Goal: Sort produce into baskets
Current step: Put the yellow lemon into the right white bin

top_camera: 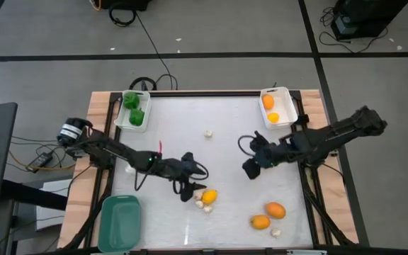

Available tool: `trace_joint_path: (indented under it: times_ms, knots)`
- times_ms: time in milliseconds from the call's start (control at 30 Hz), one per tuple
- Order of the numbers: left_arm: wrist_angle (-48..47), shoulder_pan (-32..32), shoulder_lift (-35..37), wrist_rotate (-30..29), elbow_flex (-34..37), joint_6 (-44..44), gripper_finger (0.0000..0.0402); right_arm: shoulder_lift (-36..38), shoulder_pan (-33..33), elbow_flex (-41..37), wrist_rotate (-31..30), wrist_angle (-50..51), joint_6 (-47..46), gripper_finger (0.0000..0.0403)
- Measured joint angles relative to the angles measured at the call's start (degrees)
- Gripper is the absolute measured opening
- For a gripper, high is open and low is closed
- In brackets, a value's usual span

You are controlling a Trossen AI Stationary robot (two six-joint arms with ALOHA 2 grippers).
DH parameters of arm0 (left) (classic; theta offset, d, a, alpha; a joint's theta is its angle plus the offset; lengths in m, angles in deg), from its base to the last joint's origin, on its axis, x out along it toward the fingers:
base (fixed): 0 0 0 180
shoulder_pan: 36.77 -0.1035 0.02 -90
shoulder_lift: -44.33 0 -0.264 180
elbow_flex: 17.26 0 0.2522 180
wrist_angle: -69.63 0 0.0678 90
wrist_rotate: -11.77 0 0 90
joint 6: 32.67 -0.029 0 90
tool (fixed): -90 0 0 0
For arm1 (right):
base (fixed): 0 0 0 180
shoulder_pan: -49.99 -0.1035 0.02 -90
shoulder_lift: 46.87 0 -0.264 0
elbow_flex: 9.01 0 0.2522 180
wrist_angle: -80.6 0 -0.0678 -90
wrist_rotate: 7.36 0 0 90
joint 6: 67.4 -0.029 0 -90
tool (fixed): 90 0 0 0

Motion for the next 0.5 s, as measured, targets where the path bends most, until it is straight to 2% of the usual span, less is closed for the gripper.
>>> trace_joint_path:
  times_ms: [200, 500]
  knots:
    - [-3.3, 1.4, -5.4, -3.9, -5.2, -0.2, 0.0280, 0.0, -4.6, 0.0, -5.6, 0.1, -1.3, 0.0301]
    - [-7.7, 1.9, -13.5, -0.9, -12.7, 2.8, 0.0280, 0.0, -6.5, 0.0, -8.3, 0.4, -2.0, 0.0301]
